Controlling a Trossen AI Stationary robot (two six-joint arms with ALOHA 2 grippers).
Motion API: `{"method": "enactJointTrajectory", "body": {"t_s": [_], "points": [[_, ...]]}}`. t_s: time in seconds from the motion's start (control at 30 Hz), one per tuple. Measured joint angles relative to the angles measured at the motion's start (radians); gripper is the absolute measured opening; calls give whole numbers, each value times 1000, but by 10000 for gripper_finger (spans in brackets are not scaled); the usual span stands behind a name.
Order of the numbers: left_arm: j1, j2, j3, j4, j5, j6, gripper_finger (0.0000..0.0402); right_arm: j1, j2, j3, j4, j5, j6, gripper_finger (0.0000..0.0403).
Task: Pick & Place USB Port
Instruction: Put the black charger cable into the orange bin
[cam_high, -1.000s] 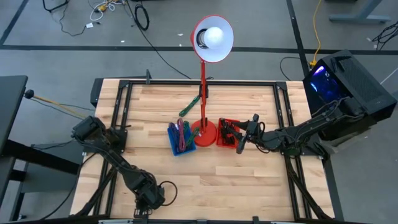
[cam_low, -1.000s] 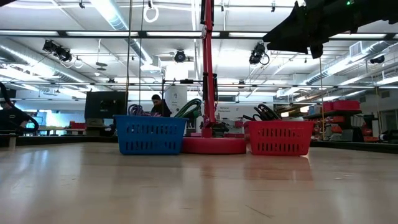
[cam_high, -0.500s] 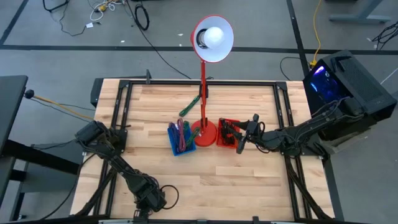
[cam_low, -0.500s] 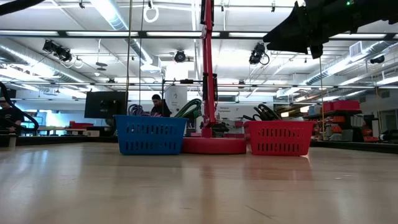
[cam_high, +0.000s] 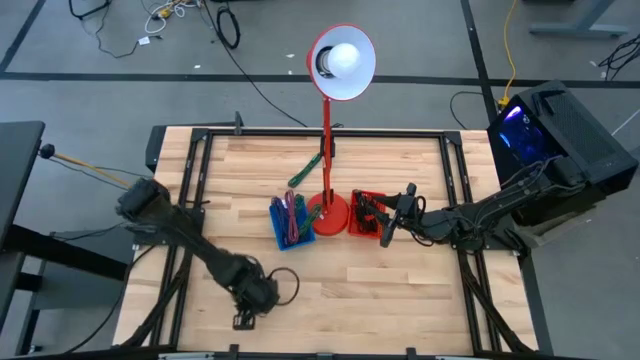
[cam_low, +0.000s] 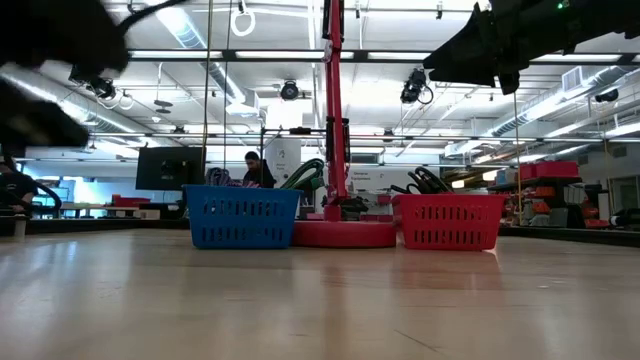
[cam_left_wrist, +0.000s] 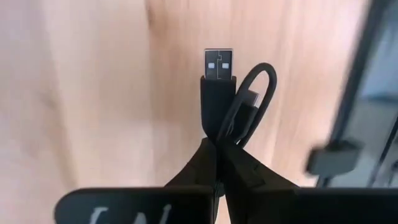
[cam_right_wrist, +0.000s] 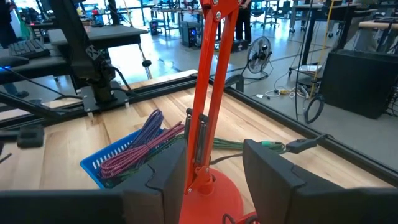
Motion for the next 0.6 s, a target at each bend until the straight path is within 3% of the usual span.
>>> {"method": "enactJointTrajectory", "body": {"t_s": [0.23, 0.33, 0.5, 0.6], "points": [[96, -176, 2, 158, -111, 11, 9, 0, 0, 0, -2, 0, 0, 159], [125, -230, 13, 240, -255, 78, 9, 0, 0, 0, -2, 0, 0, 159], [202, -254, 86, 258, -514, 356, 9, -8, 0, 0, 11, -65, 0, 159], [266, -251, 106, 359, -587, 538, 9, -22, 0, 0, 59, -142, 0, 159]]}}
